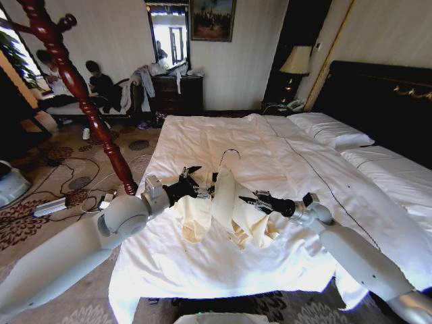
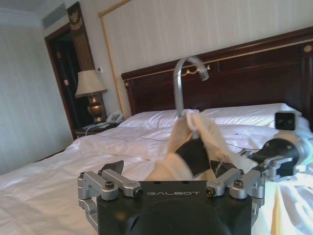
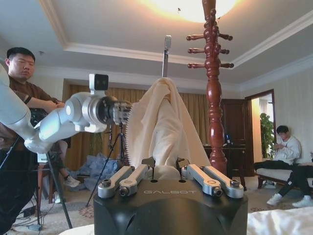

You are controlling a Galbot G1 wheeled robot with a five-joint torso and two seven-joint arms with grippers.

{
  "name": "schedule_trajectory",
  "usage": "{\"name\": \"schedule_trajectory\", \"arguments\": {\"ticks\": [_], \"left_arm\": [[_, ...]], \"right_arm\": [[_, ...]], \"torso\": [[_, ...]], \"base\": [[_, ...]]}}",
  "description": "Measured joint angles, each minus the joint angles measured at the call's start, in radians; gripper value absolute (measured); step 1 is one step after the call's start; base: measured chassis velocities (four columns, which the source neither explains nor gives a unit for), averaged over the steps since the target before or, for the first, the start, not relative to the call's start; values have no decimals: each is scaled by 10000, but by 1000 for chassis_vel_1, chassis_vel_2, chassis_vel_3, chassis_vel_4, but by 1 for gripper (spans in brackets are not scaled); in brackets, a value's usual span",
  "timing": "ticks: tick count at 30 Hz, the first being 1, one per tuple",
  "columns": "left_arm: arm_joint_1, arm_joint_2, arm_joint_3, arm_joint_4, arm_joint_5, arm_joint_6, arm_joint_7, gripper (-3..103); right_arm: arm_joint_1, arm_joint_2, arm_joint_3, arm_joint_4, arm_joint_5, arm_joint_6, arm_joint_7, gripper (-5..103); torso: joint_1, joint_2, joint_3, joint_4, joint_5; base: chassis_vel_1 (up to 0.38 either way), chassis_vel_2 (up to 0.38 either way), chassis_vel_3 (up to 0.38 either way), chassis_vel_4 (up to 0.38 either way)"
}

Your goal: Pick up the clothes from the bed and hang them on the clothes hanger.

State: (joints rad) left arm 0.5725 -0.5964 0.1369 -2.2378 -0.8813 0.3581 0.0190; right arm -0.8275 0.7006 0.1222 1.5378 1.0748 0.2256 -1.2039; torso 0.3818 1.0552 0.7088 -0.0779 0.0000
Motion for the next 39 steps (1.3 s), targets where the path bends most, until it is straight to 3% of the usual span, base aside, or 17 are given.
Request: {"name": "schedule_trajectory", "arguments": {"ticks": [11, 16, 22, 26, 29, 30, 31, 34, 36, 39], "left_arm": [[-26, 92, -262, -89, -31, -116, 229, 98], [453, 745, -1041, -383, -273, -131, 345, 97], [767, 1316, -1288, -511, -274, -385, 679, 97], [790, 1588, -1300, -159, -65, -582, 1247, 101], [665, 1621, -1209, 476, 164, -763, 2096, 97], [538, 1563, -1116, 882, 238, -886, 2779, 93], [538, 1563, -1116, 882, 238, -886, 2779, 93], [307, 1442, -922, 1365, 342, -1015, 3739, 93], [245, 1395, -855, 1470, 364, -1043, 3971, 92], [85, 1202, -611, 1763, 440, -1149, 4666, 82]], "right_arm": [[127, 73, -62, -151, 17, 9, -6, 19], [225, -37, 134, -739, 31, 63, -354, 19], [416, -25, 221, -1211, 9, 72, -878, 19], [519, 7, 222, -1212, 17, 72, -1099, 19], [655, 41, 136, -1053, 11, 69, -1273, 19], [714, 45, 94, -930, -44, 63, -1386, 19], [714, 45, 94, -930, -44, 63, -1386, 19], [782, 16, 29, -708, -148, 45, -1548, 19], [822, 13, 13, -674, -213, 40, -1598, 19], [966, 30, -40, -617, -503, 32, -1788, 19]], "torso": [[0, 0, 0, -1, 0], [0, 0, 0, 0, -1], [0, 0, 0, 1, -1], [0, 0, 0, 0, 1], [1, 0, 0, 1, -2], [2, 0, 0, 2, -3], [2, 0, 0, 2, -3], [2, 0, 0, -1, -1], [1, 0, 0, -1, -2], [2, 0, 0, 0, -2]], "base": [[0, 0, 0, 0], [0, 0, 0, 0], [0, 0, 0, 0], [0, 0, 0, 0], [0, 0, 0, 0], [0, 0, 0, 0], [0, 0, 0, 0], [0, 0, 0, 0], [0, 0, 0, 0], [0, 0, 0, 0]]}}
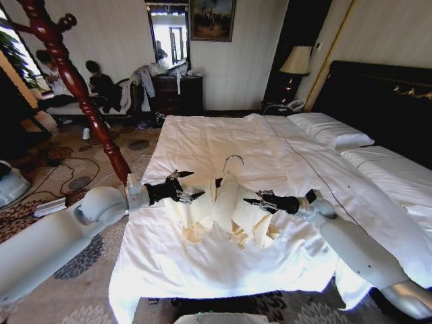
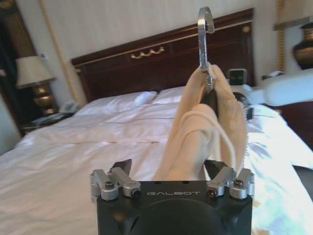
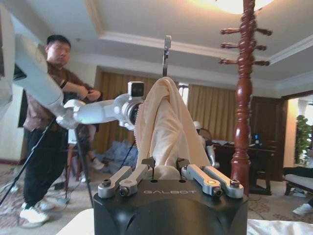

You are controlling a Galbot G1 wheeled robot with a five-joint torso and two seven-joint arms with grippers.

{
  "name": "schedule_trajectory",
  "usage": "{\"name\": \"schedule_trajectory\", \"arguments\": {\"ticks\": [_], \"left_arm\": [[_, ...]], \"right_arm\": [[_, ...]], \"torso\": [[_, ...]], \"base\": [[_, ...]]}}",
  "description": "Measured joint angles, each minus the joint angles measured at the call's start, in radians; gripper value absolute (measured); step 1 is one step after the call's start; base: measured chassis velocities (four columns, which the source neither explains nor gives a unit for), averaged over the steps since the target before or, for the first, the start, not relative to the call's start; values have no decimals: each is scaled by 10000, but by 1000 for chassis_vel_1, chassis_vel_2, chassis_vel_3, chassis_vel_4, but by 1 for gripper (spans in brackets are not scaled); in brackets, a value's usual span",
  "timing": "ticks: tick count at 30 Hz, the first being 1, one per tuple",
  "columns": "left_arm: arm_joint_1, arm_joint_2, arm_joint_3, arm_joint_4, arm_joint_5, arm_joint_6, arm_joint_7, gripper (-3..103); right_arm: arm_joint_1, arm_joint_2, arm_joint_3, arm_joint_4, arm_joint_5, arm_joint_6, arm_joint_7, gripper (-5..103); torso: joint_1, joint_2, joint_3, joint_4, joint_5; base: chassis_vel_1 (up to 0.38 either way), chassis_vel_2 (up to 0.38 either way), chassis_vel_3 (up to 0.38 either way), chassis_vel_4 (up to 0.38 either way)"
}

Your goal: Pick up the clothes from the bed and hang them on the clothes hanger.

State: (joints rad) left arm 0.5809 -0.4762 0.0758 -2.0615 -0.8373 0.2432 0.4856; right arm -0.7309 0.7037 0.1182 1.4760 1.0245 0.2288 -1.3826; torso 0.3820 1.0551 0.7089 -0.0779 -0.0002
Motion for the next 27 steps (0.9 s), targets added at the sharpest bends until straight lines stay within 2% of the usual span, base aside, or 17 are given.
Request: {"name": "schedule_trajectory", "arguments": {"ticks": [1, 3, 5, 6, 8, 9, 12, 14, 17, 19, 22, 27], "left_arm": [[-43, -75, 125, 69, 72, -16, 195, 76], [-53, -103, 171, 92, 111, -17, 273, 76], [-81, -228, 348, 198, 336, -16, 656, 66], [-81, -228, 348, 198, 336, -16, 656, 66], [-109, -338, 444, 321, 454, -23, 976, 55], [-128, -371, 457, 375, 478, -41, 1155, 55], [-165, -394, 464, 466, 550, -123, 1612, 39], [-169, -396, 463, 486, 576, -141, 1702, 39], [-158, -435, 434, 595, 784, -172, 2277, 23], [-133, -453, 435, 634, 857, -170, 2383, 19], [-86, -503, 428, 733, 1097, -171, 2610, 15], [-103, -562, 428, 781, 1149, -170, 2685, 15]], "right_arm": [[28, 3, -21, 29, -64, -3, -26, 19], [38, 5, -28, 49, -79, -5, -31, 19], [82, 7, -41, 138, -102, -8, -52, 19], [82, 7, -41, 138, -102, -8, -52, 19], [130, 1, -44, 205, -109, -10, -90, 17], [144, -10, -45, 219, -109, -12, -105, 17], [178, -51, -45, 242, -106, -17, -158, 16], [184, -56, -45, 248, -105, -18, -169, 16], [194, -56, -45, 284, -75, -32, -185, 16], [196, -50, -50, 305, -61, -34, -190, 16], [193, -31, -63, 339, -44, -37, -192, 3], [165, -35, -66, 402, 15, -40, -191, 0]], "torso": [[-1, 0, 0, 0, 2], [0, 0, 0, -1, 3], [-1, 1, 0, -1, 2], [-1, 1, 0, -1, 2], [-1, 0, 0, 1, 0], [-1, 0, 0, 1, 1], [-1, 0, 0, -1, 3], [0, 0, 0, -1, 3], [-1, 0, 0, 0, 3], [-1, 0, 0, -1, 0], [-1, 0, 0, 1, 1], [-2, 0, 0, 0, 2]], "base": [[0, 0, 0, 0], [0, 0, 0, 0], [0, 0, 0, 0], [0, 0, 0, 0], [0, 0, 0, 0], [0, 0, 0, 0], [0, 0, 0, 0], [0, 0, 0, 0], [0, 0, 0, 0], [0, 0, 0, 0], [0, 0, 0, 0], [0, 0, 0, 0]]}}
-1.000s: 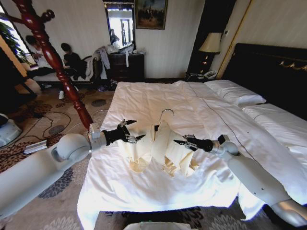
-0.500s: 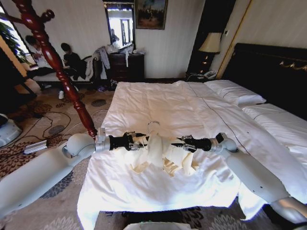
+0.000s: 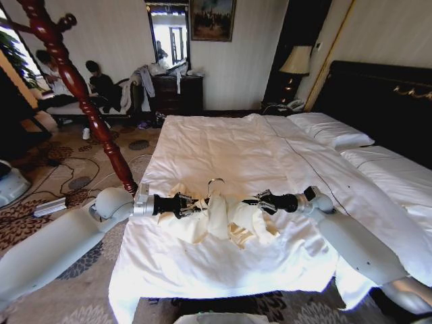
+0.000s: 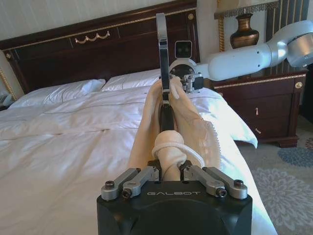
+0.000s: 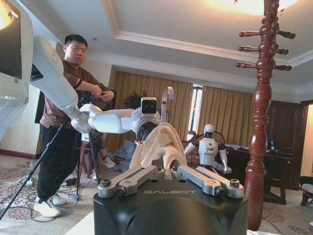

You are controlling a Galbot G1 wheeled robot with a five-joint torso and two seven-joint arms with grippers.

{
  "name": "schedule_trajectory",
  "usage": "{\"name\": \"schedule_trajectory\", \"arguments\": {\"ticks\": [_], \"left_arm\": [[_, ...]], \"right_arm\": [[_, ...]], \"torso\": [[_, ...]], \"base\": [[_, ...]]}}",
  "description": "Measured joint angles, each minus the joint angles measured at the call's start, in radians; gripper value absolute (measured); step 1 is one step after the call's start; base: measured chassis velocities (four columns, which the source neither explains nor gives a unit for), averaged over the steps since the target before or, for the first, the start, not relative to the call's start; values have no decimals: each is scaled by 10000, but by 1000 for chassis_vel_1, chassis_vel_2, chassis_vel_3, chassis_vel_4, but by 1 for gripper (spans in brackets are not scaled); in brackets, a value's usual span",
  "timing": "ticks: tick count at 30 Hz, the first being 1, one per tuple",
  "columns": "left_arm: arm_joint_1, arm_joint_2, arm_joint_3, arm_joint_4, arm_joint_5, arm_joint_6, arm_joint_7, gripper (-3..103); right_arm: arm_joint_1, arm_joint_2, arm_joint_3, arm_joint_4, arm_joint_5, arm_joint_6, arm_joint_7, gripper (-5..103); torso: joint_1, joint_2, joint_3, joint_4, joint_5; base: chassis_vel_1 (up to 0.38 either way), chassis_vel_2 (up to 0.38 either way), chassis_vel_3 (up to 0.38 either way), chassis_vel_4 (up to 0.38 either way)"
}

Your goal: Pick up the clothes from the bed and hang them on the clothes hanger.

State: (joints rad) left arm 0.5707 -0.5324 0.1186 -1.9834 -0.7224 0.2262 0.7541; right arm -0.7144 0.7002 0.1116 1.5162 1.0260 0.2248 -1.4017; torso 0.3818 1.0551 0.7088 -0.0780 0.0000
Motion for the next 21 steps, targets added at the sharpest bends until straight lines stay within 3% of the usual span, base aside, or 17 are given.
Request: {"name": "schedule_trajectory", "arguments": {"ticks": [11, 13, 16, 18, 19, 21], "left_arm": [[10, -97, -72, 88, 36, -15, 22, 15], [0, -142, -120, 106, 20, -16, 8, 15], [-20, -263, -285, 155, -73, -20, -31, 15], [-21, -284, -320, 166, -95, -20, -39, 15], [-22, -324, -382, 187, -113, -23, -49, 15], [-23, -342, -407, 196, -124, -24, -56, 15]], "right_arm": [[-78, -84, 13, 134, 139, 5, 65, -3], [-120, -103, 21, 165, 139, 6, 58, 2], [-257, -121, 31, 264, 150, 62, 59, 18], [-284, -124, 31, 284, 158, 98, 60, 18], [-324, -128, 32, 317, 174, 152, 61, 29], [-340, -132, 32, 339, 194, 178, 57, 29]], "torso": [[0, 0, 0, 1, 0], [0, 0, 0, 0, 0], [0, 0, 0, -1, 1], [0, 0, 0, 0, 0], [0, 0, 0, 0, 0], [0, 0, 0, 0, 0]], "base": [[0, 0, 0, 0], [0, 0, 0, 0], [0, 0, 0, 0], [0, 0, 0, 0], [0, 0, 0, 0], [0, 0, 0, 0]]}}
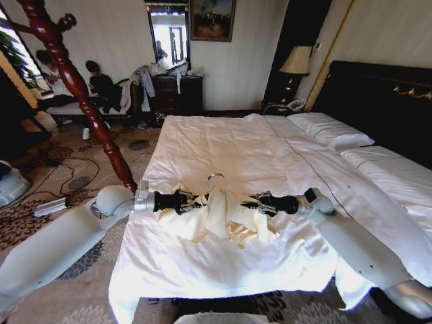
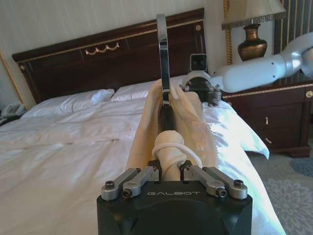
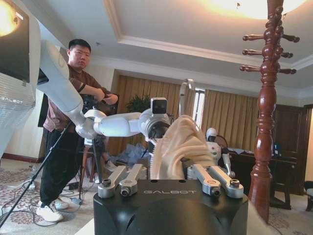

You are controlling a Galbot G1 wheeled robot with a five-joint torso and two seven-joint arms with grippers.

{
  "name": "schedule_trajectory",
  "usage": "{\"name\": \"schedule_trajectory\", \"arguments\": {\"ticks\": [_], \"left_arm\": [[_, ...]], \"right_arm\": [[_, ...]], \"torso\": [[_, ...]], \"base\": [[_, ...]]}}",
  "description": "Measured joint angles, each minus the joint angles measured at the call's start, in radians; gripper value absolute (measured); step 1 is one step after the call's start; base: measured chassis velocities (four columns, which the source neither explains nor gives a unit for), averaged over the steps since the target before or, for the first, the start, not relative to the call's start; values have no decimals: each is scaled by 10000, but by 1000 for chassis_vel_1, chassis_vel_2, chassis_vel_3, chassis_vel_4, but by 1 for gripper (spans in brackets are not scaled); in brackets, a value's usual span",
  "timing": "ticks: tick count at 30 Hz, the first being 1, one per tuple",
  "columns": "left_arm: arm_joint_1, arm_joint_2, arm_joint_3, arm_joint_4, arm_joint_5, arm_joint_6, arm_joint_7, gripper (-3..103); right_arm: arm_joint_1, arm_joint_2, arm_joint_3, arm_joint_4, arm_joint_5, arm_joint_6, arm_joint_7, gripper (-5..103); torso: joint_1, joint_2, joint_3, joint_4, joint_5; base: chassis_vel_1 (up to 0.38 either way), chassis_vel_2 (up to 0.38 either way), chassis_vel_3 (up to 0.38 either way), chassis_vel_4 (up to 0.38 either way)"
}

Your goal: Pick up the clothes from the bed and hang them on the clothes hanger.

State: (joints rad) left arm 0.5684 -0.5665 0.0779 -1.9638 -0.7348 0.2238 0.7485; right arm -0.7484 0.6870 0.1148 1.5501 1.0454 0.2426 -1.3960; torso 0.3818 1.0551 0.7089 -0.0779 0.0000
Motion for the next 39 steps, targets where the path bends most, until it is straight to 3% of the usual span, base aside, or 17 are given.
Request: {"name": "schedule_trajectory", "arguments": {"ticks": [4, 6, 7, 8, 13, 16, 17, 18, 19, 20, 23, 28, 32, 34, 36, 39], "left_arm": [[-23, -42, -190, 32, -141, -15, -115, 15], [-27, -39, -228, 38, -167, -16, -135, 15], [-35, -24, -340, 55, -249, -18, -195, 15], [-40, 3, -479, 79, -343, -20, -266, 15], [-172, 122, -737, 164, -627, -34, -477, 15], [-323, 173, -786, 228, -759, -41, -640, 15], [-408, 213, -858, 273, -904, -41, -809, 15], [-476, 287, -1040, 319, -1171, 2, -1069, 15], [-533, 350, -1165, 356, -1388, 63, -1265, 15], [-533, 350, -1165, 356, -1388, 63, -1265, 15], [-1137, 575, -1433, 737, -2115, 265, -1955, 15], [-2012, 769, -1531, 1445, -2750, 526, -2863, 15], [-3039, 1043, -1518, 2563, -3231, 1227, -4128, 15], [-3172, 1076, -1494, 2713, -3274, 1370, -4303, 15], [-3679, 1220, -1324, 3253, -3417, 2017, -4804, 15], [-3966, 1260, -1194, 3545, -3476, 2373, -4982, 15]], "right_arm": [[-38, -55, 18, 100, 432, 13, -597, 51], [-33, -57, 44, 101, 541, -22, -771, 51], [-19, -69, 127, 104, 830, -116, -1151, 61], [-15, -89, 216, 107, 1109, -206, -1336, 61], [-40, -112, 538, 160, 2238, -417, -1468, 83], [-40, -48, 712, 172, 2653, -401, -1117, 89], [-46, -4, 778, 188, 2801, -339, -733, 94], [-52, 83, 862, 244, 2942, -164, 171, 97], [-58, 149, 905, 291, 2989, -22, 825, 99], [-58, 149, 905, 291, 2989, -22, 825, 99], [-173, 301, 1050, 400, 2969, 282, 2117, 100], [-278, 361, 1130, 507, 2800, 414, 2387, 100], [-364, 365, 1223, 664, 2642, 464, 2421, 100], [-386, 355, 1240, 693, 2627, 465, 2420, 100], [-417, 322, 1248, 753, 2571, 467, 2409, 100], [-433, 299, 1248, 802, 2538, 467, 2400, 100]], "torso": [[0, 0, 0, 0, 0], [0, 0, 0, 0, 0], [0, 0, 0, 0, -1], [0, 0, 0, 0, -1], [0, 0, 0, 1, -1], [0, 0, 0, -1, -2], [0, 0, 0, -1, -1], [0, 0, 0, -2, -1], [1, 0, 0, 0, -1], [1, 0, 0, 0, -1], [0, 0, 0, 4, -3], [1, 0, 0, -4, 2], [1, 0, 0, 6, -4], [1, 0, 0, 5, -3], [1, 0, 0, -3, -2], [1, 0, 1, 0, -2]], "base": [[0, 0, 0, 0], [0, 0, 0, 0], [0, 0, 0, 0], [0, 0, 0, 0], [0, 0, 0, 0], [0, 0, 0, 0], [0, 0, 0, 0], [0, 0, 0, 0], [0, 0, 0, 0], [0, 0, 0, 0], [0, 0, 0, 0], [0, 0, 0, 0], [0, 0, 0, 0], [0, 0, 0, 0], [0, 0, 0, 0], [0, 0, 0, 0]]}}
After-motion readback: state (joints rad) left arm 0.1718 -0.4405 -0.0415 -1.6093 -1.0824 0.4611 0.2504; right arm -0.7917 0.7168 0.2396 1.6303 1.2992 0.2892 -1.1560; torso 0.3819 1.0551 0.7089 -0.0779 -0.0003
